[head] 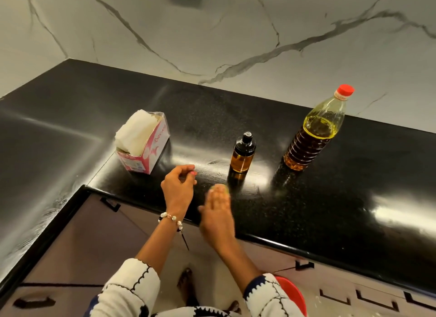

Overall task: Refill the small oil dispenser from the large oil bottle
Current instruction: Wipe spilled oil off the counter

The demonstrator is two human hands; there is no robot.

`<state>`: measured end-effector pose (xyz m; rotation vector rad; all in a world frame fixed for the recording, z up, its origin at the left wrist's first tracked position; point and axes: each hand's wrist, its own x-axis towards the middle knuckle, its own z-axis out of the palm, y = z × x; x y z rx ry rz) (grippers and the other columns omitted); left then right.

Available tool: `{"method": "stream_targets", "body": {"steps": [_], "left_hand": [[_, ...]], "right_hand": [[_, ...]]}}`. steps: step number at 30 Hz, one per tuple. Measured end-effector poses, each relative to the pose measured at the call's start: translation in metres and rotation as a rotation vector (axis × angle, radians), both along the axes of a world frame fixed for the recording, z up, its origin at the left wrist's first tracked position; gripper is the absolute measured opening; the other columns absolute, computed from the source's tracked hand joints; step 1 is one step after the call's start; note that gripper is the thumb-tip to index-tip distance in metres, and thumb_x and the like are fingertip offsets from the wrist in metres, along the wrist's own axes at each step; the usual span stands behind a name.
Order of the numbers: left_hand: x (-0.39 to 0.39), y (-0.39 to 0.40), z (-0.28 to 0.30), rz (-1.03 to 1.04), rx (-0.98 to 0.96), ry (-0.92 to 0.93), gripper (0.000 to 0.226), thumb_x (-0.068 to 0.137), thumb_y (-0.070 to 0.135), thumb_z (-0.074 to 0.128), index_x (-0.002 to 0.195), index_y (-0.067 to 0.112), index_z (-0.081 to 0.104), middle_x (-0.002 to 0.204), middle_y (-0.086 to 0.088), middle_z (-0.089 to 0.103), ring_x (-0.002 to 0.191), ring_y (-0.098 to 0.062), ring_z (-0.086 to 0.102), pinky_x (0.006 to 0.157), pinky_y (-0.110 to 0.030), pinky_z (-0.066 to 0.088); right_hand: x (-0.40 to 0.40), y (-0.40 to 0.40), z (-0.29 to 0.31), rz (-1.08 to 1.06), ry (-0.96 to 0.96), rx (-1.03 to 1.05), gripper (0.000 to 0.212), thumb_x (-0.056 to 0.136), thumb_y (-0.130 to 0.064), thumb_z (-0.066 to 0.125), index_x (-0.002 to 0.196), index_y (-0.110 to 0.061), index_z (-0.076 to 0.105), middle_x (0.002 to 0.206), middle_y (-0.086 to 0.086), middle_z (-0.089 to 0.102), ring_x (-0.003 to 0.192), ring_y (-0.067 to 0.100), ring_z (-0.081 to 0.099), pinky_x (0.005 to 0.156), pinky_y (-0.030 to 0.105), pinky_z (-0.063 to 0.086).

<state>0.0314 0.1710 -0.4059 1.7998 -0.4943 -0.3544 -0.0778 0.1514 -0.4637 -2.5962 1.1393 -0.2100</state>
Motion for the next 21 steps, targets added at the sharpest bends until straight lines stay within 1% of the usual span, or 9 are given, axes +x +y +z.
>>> {"method": "stream_targets", "body": {"steps": [3,6,8,10,12,15,16,18,21], "left_hand": [[-0.01,0.001,0.0,-0.033,0.004,-0.005,0.013,0.087,0.007,0.067,0.095,0.017,0.071,0.08,0.001,0.071,0.067,-0.013,0.069,0.071,-0.031,0.059],[-0.015,0.001,-0.001,-0.05,0.003,-0.017,0.013,0.087,0.007,0.068,0.096,0.015,0.071,0.081,0.001,0.071,0.067,-0.014,0.069,0.074,-0.031,0.059],[-0.021,0.001,-0.002,-0.067,0.007,-0.01,0.014,0.087,0.007,0.067,0.098,0.015,0.071,0.082,0.002,0.071,0.069,-0.014,0.069,0.075,-0.031,0.058],[-0.029,0.0,-0.001,-0.092,0.012,0.004,0.014,0.088,0.007,0.067,0.098,0.016,0.07,0.082,0.005,0.07,0.07,-0.013,0.069,0.077,-0.03,0.058],[-0.037,0.0,-0.002,-0.116,0.007,0.017,0.015,0.087,0.007,0.067,0.098,0.017,0.07,0.082,0.005,0.07,0.071,-0.013,0.068,0.077,-0.03,0.058],[-0.047,0.0,-0.004,-0.136,0.012,0.036,0.014,0.087,0.006,0.068,0.097,0.016,0.07,0.081,0.004,0.07,0.071,-0.015,0.069,0.077,-0.034,0.059],[-0.05,-0.001,-0.005,-0.14,0.013,0.041,0.013,0.087,0.007,0.068,0.096,0.016,0.07,0.081,0.003,0.071,0.07,-0.016,0.069,0.077,-0.037,0.059],[-0.055,0.0,-0.005,-0.15,0.018,0.046,0.012,0.088,0.009,0.068,0.096,0.017,0.07,0.081,0.003,0.071,0.07,-0.015,0.069,0.077,-0.038,0.059],[-0.065,0.001,-0.003,-0.182,0.022,0.048,0.01,0.091,0.013,0.064,0.097,0.019,0.069,0.084,0.001,0.072,0.071,-0.014,0.068,0.078,-0.036,0.058]], "right_hand": [[-0.002,0.004,0.003,0.408,0.081,0.027,0.057,0.104,-0.03,0.025,0.151,-0.003,0.007,0.158,0.016,-0.002,0.145,0.028,-0.012,0.116,0.036,-0.014],[-0.039,-0.02,0.005,0.493,0.034,0.016,0.057,0.102,-0.031,0.025,0.151,-0.006,0.012,0.159,0.01,0.004,0.145,0.021,-0.009,0.117,0.033,-0.011],[-0.078,-0.04,0.006,0.385,0.001,0.023,0.061,0.097,-0.035,0.026,0.15,-0.005,0.02,0.158,0.011,0.012,0.143,0.02,-0.006,0.117,0.031,-0.011],[-0.123,-0.065,0.004,0.247,-0.014,0.036,0.064,0.094,-0.04,0.023,0.147,-0.004,0.026,0.157,0.01,0.014,0.142,0.019,-0.006,0.116,0.022,-0.014],[-0.17,-0.086,0.0,0.044,-0.028,0.045,0.06,0.096,-0.037,0.025,0.145,-0.003,0.032,0.156,0.01,0.018,0.145,0.02,0.0,0.115,0.019,-0.013],[-0.22,-0.101,-0.008,-0.436,-0.074,-0.009,0.049,0.097,-0.02,0.041,0.139,0.005,0.042,0.151,0.02,0.032,0.144,0.036,0.02,0.12,0.033,0.005],[-0.225,-0.1,-0.009,-0.624,-0.053,-0.039,0.05,0.098,-0.019,0.041,0.14,0.008,0.038,0.15,0.025,0.031,0.143,0.039,0.021,0.121,0.039,0.009],[-0.215,-0.092,0.0,-0.892,0.004,-0.001,0.056,0.102,-0.022,0.034,0.146,0.011,0.02,0.154,0.03,0.018,0.145,0.04,0.01,0.119,0.045,0.004],[-0.164,-0.068,0.014,-0.921,-0.039,0.097,0.058,0.102,-0.026,0.028,0.144,0.013,0.017,0.153,0.033,0.015,0.145,0.042,0.009,0.119,0.048,0.001]]}}
